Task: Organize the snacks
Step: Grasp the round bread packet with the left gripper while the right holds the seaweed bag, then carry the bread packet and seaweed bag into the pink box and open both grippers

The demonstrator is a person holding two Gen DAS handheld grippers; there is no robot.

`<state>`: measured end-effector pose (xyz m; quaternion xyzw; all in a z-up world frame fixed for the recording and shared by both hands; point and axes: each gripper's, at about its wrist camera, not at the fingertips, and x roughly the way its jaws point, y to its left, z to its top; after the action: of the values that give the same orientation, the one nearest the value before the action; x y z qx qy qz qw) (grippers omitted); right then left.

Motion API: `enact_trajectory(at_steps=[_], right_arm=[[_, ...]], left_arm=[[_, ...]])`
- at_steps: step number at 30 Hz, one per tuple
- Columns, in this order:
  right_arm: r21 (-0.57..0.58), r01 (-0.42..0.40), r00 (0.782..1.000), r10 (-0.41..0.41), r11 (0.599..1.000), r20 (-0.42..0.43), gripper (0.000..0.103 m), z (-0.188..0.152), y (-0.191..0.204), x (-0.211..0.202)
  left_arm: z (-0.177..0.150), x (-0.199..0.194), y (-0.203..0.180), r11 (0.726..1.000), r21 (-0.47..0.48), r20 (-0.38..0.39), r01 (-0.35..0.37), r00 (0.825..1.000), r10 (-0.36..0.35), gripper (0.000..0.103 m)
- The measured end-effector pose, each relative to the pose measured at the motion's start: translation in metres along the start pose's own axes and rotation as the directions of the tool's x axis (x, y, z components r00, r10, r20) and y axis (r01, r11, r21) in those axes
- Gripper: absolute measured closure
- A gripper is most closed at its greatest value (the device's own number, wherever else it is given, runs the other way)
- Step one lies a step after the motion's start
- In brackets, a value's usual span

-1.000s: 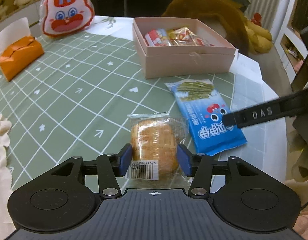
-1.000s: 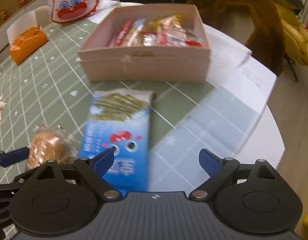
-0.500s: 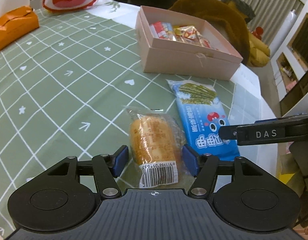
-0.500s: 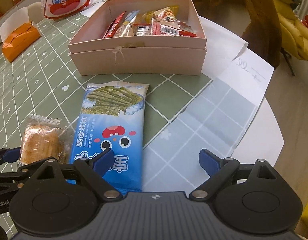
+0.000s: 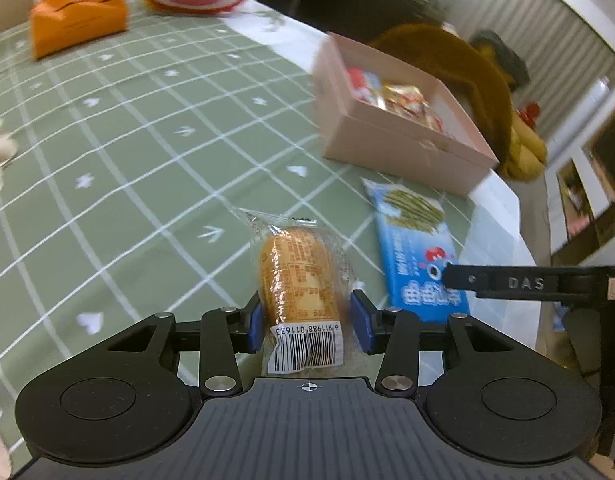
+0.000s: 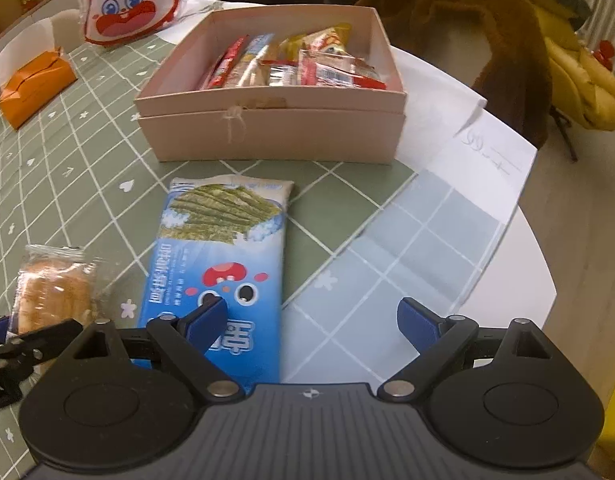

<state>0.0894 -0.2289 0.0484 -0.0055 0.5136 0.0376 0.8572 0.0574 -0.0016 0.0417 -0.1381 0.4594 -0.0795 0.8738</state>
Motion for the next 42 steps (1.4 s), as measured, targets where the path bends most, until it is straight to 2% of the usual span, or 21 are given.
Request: enact_trajectory(at_steps=[6,10,17,19,24,26,27,30,36,38,39,40,41,42], right_arm=[[-0.019,-0.082,0.996,0.082,0.996,-0.021,0.011,0.011,0.016,0.0],[0.024,-0.127,0.988,0.129,0.992,-0.081,0.011,0.02,0.025,0.017],[-0.014,-0.108,0.99,0.106,0.994,-0.092,0.007,0.023,0.041,0.03],[-0.03,-0.102,0.99,0.099,0.994,-0.097,0.003,0.023,0.045,0.032],[-0.121,-0.036,0.993,0.022,0.992,-0.114,0.002,0.025,0.061,0.039],[-0.124,-0.041,0.994,0.028,0.991,-0.103,0.002,0.024,0.063,0.04],[-0.117,-0.044,0.995,0.033,0.992,-0.099,0.002,0.023,0.062,0.039],[-0.106,-0.05,0.996,0.042,0.993,-0.079,0.014,0.02,0.058,0.032],[-0.11,-0.118,0.992,0.112,0.987,-0.056,0.017,0.012,0.041,0.003],[-0.123,-0.125,0.992,0.123,0.984,-0.022,0.017,0.013,0.034,-0.016],[-0.13,-0.125,0.992,0.128,0.984,0.015,0.02,0.016,0.029,-0.029],[-0.136,-0.124,0.99,0.132,0.983,0.048,0.054,0.024,0.026,-0.04],[-0.145,-0.13,0.988,0.14,0.981,0.066,0.071,0.032,0.021,-0.054],[-0.141,-0.143,0.985,0.155,0.98,0.075,0.079,0.04,0.016,-0.063]], left_arm=[[-0.002,-0.005,0.016,0.996,-0.079,-0.004,-0.032,0.999,0.031,0.054],[-0.006,-0.003,0.017,0.995,-0.099,-0.016,-0.024,1.0,0.023,0.055],[-0.009,-0.002,0.016,0.994,-0.107,-0.026,-0.021,1.0,0.018,0.055],[-0.01,-0.002,0.016,0.994,-0.109,-0.025,-0.02,1.0,0.017,0.055],[-0.011,-0.003,0.018,0.993,-0.119,-0.022,-0.013,1.0,0.01,0.055],[-0.01,-0.003,0.018,0.993,-0.118,-0.022,-0.013,1.0,0.01,0.055],[-0.01,-0.003,0.019,0.993,-0.119,-0.022,-0.013,1.0,0.01,0.055],[-0.01,-0.003,0.018,0.993,-0.117,-0.022,-0.013,1.0,0.011,0.055],[-0.009,-0.005,0.015,0.994,-0.109,-0.019,-0.022,1.0,0.02,0.056],[-0.003,-0.012,0.007,0.996,-0.083,0.001,-0.018,1.0,0.018,0.056],[0.004,-0.018,0.001,0.998,-0.063,0.025,-0.01,1.0,0.012,0.056],[0.011,-0.024,-0.005,0.999,-0.045,0.05,-0.003,0.999,0.005,0.056],[0.021,-0.032,-0.013,1.0,-0.025,0.082,0.008,0.997,-0.006,0.056],[0.03,-0.039,-0.019,1.0,-0.009,0.111,0.02,0.994,-0.019,0.056]])
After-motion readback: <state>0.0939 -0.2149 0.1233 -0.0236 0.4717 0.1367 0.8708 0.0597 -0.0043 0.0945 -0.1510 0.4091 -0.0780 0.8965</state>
